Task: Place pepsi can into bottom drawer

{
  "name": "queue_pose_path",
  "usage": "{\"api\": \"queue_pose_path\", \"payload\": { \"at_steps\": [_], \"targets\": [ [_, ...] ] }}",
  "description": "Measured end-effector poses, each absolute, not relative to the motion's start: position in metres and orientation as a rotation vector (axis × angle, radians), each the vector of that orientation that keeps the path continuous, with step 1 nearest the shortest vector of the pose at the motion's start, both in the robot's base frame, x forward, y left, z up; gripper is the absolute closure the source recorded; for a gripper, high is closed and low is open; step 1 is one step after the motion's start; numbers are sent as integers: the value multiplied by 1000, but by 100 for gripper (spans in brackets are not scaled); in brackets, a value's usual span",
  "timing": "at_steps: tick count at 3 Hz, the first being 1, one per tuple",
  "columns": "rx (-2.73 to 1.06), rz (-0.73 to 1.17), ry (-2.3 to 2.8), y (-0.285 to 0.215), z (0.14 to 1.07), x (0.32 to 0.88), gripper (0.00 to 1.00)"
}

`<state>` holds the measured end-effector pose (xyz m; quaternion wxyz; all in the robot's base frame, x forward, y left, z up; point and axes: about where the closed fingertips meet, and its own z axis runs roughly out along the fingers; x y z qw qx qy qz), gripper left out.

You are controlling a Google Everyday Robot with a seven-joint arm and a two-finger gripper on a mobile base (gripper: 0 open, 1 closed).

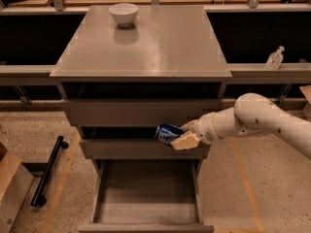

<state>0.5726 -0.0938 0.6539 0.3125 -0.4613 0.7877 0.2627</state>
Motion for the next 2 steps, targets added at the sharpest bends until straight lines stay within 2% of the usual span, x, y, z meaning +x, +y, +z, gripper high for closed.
{"api": "queue_pose_path", "payload": {
  "at_steps": [2],
  "targets": [
    [-1077,899,2054,-87,516,589,100]
  ]
}}
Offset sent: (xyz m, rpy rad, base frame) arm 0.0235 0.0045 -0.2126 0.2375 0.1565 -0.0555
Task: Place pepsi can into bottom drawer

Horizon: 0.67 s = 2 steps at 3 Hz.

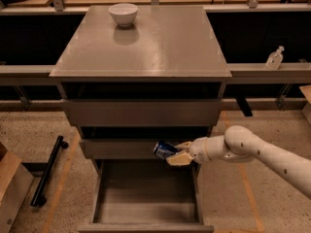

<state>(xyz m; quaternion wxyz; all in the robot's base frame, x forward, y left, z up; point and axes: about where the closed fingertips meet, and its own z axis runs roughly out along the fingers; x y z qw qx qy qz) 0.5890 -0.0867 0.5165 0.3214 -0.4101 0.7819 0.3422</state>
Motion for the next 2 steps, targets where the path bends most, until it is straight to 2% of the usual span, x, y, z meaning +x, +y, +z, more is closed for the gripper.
{"api": "queue_pose_path", "payload": {
  "at_steps": [2],
  "targets": [
    [-1115,888,2085,-85,502,580,100]
  ]
}}
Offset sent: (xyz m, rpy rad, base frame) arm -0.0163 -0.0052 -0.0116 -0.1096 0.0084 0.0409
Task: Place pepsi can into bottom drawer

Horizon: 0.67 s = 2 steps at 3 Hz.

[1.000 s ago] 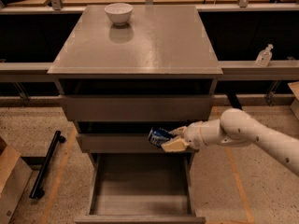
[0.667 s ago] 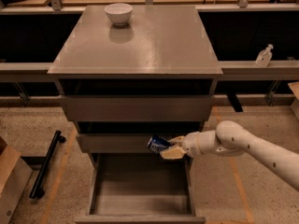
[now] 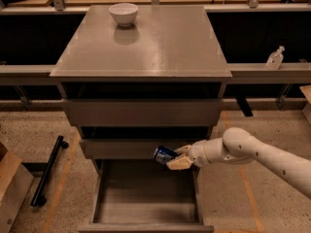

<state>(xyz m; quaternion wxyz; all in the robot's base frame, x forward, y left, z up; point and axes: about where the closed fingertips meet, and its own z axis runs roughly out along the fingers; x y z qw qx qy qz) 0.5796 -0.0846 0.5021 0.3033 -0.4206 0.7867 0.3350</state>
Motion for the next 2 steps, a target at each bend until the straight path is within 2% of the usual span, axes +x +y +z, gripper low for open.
{"api": "queue_pose_path", "payload": {
  "at_steps": [2],
  "targets": [
    [-965,927,2136,-110,431,563,100]
  ]
}}
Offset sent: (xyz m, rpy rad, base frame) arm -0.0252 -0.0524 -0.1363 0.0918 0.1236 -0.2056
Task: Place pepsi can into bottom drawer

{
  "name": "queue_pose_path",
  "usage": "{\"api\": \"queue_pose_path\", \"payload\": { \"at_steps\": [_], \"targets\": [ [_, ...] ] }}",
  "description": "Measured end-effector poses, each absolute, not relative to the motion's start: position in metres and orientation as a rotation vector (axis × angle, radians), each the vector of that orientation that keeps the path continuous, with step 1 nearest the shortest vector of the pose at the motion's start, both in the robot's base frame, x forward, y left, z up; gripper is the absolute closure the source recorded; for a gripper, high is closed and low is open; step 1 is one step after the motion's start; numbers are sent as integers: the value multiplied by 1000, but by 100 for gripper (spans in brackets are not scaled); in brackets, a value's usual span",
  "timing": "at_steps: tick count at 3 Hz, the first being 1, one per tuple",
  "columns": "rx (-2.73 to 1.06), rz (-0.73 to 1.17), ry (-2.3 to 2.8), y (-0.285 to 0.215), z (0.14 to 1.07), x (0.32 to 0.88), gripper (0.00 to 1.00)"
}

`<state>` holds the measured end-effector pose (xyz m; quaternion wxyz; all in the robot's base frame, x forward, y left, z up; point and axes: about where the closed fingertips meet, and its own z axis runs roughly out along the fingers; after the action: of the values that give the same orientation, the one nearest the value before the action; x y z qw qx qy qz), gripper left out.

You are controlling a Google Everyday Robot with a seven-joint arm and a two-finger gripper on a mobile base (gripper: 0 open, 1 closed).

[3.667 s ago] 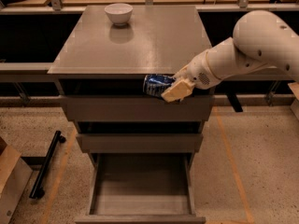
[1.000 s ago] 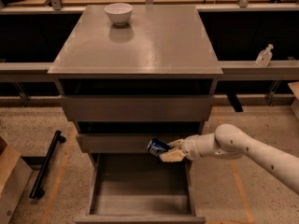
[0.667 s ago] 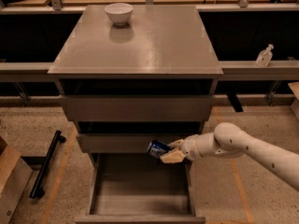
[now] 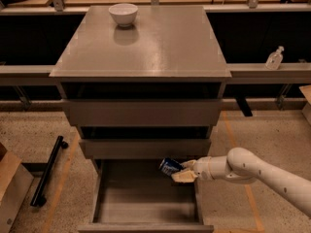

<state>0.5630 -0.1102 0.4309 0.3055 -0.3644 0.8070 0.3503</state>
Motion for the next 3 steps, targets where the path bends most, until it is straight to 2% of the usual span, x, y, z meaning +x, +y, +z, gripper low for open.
{"api": "queue_pose_path", "payload": {
  "at_steps": [3],
  "targets": [
    [-985,891,2151,-106,409,559,100]
  ]
}}
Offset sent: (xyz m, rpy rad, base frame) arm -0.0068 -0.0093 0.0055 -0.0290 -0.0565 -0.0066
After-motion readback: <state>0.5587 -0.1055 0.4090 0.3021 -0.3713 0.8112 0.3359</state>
